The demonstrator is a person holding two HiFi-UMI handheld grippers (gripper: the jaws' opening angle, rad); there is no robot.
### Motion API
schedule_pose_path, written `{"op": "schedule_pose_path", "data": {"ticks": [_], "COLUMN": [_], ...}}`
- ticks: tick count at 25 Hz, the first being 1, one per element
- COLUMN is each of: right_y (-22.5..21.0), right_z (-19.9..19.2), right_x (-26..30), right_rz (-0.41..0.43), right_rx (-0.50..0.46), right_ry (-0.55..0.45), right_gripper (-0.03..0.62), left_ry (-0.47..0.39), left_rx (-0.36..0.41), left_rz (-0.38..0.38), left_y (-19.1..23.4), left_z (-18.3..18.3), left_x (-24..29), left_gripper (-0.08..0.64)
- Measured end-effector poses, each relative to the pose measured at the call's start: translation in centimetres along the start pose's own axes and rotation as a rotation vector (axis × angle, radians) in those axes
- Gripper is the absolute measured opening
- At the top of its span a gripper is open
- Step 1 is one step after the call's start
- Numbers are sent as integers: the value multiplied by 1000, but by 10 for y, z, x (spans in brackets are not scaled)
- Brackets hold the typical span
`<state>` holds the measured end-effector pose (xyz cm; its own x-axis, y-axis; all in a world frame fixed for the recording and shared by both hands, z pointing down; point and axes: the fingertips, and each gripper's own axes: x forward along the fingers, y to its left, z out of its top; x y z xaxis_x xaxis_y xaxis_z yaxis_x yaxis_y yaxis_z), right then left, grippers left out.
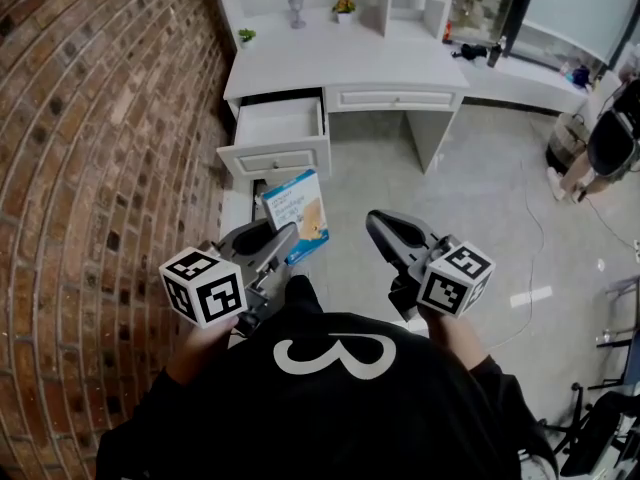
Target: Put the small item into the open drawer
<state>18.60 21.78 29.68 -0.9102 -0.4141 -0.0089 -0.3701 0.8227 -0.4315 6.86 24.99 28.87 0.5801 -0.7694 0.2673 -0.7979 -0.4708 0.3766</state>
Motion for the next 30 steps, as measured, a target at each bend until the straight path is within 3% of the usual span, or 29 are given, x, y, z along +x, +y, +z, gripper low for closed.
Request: {"op": "schedule_pose_path", "data": {"ticks": [9, 30], "right_y": [-40, -174], "right_z": [-1, 14], "right_x": [47, 252], "right_rz": [-17, -104], "right_rx": [43, 154], "right_ry": [31, 175], "right_gripper": [9, 9], "left_ry": [16, 123], "left_rx": [-33, -161], "left_rz": [-4, 16], "left_y": [56, 297], "left_z": [15, 77], "left_x": [29, 129], "left_gripper": [81, 81]}}
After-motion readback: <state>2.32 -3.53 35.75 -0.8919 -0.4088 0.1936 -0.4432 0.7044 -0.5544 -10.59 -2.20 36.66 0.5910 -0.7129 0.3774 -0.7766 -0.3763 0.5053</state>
